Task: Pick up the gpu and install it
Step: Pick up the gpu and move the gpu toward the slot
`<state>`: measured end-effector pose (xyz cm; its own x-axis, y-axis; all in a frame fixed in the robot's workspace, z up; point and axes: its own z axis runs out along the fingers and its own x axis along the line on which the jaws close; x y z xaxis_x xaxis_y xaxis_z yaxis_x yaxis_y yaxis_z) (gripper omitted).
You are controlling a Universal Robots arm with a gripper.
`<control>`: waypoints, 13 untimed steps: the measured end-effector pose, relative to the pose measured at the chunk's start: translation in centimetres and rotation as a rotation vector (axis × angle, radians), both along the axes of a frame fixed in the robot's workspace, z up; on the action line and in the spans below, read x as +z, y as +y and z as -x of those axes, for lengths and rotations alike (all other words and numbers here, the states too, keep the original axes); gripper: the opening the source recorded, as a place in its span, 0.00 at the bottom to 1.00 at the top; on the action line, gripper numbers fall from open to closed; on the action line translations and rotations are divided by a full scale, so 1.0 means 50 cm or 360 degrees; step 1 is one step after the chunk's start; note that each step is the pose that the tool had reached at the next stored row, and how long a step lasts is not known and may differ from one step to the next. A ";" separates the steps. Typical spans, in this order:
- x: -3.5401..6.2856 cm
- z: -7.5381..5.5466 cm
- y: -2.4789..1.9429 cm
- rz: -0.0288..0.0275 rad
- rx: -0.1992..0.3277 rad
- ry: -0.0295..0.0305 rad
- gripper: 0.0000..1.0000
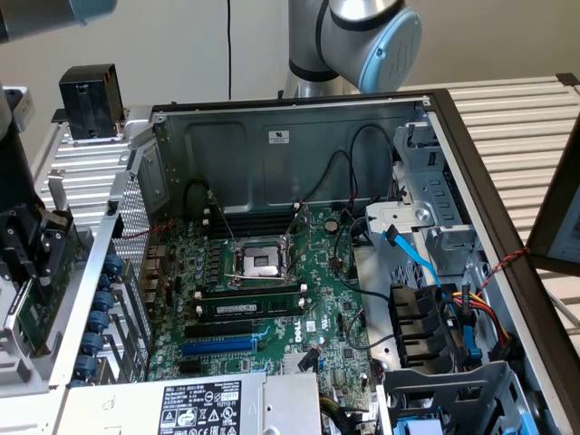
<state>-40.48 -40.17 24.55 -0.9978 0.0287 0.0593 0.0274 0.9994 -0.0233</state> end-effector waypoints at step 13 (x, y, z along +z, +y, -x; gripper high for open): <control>0.000 0.000 -0.0001 0.00001 -0.0017 0.00000 0.36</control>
